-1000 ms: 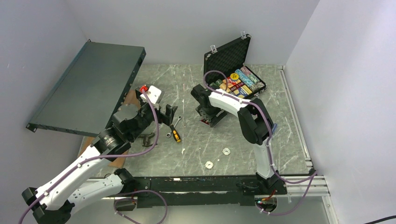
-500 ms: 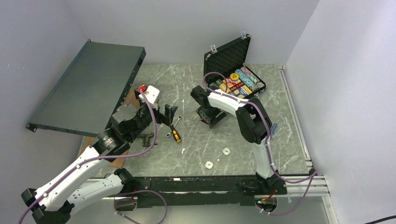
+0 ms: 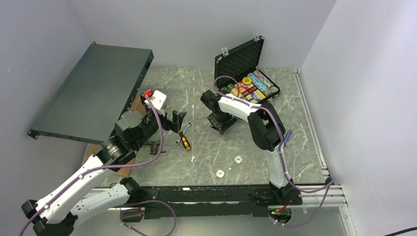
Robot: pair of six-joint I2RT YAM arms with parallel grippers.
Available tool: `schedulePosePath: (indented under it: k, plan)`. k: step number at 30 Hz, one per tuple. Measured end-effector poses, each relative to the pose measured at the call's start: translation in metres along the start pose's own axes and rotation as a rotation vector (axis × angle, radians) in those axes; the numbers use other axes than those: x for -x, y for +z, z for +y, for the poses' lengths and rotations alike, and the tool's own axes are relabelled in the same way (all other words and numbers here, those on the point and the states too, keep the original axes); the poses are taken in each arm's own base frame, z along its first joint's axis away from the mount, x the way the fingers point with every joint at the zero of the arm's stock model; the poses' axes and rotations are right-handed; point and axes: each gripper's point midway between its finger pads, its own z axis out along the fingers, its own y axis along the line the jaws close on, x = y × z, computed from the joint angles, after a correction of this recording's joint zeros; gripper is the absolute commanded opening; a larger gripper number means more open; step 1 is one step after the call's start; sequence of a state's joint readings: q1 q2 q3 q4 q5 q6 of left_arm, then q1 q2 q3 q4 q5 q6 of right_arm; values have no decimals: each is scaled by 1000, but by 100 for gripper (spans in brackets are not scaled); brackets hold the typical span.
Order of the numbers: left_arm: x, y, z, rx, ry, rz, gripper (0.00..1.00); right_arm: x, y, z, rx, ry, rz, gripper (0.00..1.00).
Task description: Pack up texas hold em set
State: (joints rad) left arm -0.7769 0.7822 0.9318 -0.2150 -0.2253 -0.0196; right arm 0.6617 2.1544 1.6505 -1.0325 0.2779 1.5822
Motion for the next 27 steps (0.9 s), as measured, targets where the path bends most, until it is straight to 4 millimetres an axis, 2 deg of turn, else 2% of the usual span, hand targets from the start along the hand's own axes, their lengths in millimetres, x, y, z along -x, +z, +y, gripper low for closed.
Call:
schedulePosePath:
  k: [5, 9, 13, 16, 18, 20, 23, 25, 27]
  plan:
    - [0, 0, 0, 0, 0, 0, 99, 0, 0, 0, 0, -1, -1, 44]
    - [0, 0, 0, 0, 0, 0, 99, 1, -1, 0, 3, -3, -1, 39]
    - [0, 0, 0, 0, 0, 0, 99, 3, -3, -3, 7, -13, -14, 28]
    - [-1, 1, 0, 0, 0, 3, 99, 12, -12, -4, 27, -22, -44, 20]
    - [-2, 2, 0, 0, 1, 6, 99, 21, -24, -2, 61, -26, -67, 19]
    - [-3, 2, -1, 0, 2, 10, 99, 36, -43, 2, 112, -20, -100, 19]
    - [-4, 4, -1, 0, 3, 16, 99, 70, -69, 5, 183, 11, -155, 17]
    - [-5, 4, -1, 0, 4, 17, 99, 103, -79, 6, 215, 51, -189, 15]
    - [-5, 4, -1, 0, 4, 18, 99, 140, -78, 4, 225, 92, -226, 15]
